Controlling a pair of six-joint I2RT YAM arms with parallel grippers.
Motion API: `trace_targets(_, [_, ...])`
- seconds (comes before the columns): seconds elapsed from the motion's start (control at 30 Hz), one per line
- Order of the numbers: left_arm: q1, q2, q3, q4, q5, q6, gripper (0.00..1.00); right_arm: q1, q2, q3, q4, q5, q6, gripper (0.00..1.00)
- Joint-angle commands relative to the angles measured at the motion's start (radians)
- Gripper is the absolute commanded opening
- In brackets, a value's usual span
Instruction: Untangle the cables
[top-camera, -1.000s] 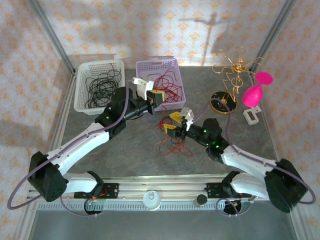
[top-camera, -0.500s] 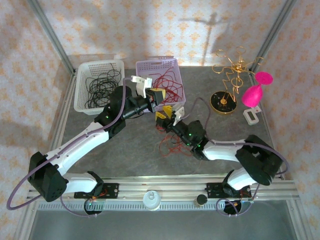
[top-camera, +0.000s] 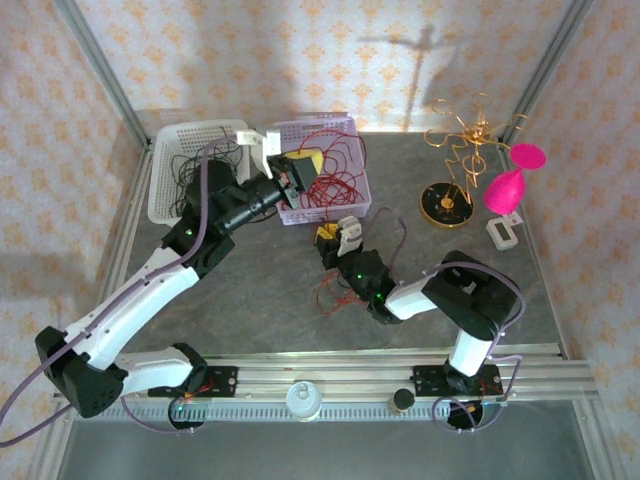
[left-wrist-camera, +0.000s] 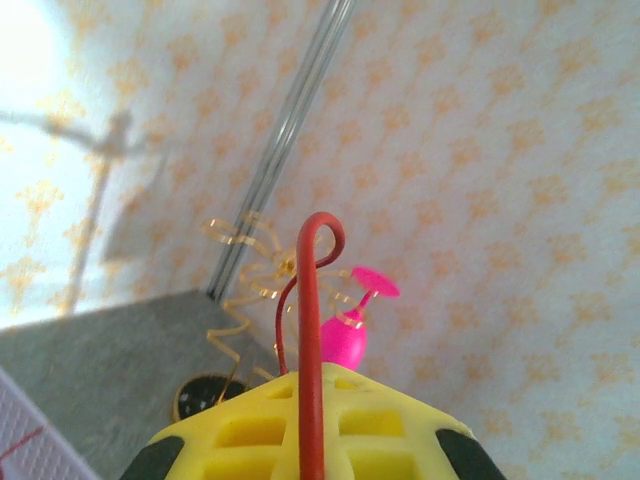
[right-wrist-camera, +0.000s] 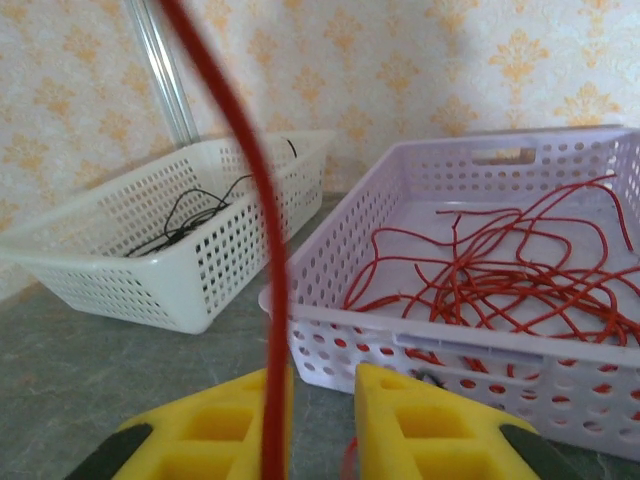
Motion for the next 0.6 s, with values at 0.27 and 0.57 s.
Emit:
trace_targets(0.27, [-0.012, -0.005, 0.156, -0.065, -0.008, 0.023, 0.0, 0.001, 0.074, -0.055, 0.048, 0.049, 0.05, 0.17])
trace_targets(0.57, [-0.012, 0.002, 0.292, -0.15, -0.069, 0.08, 0.0, 0.001, 0.137, -0.061, 0.05, 0.04, 0.083, 0.1])
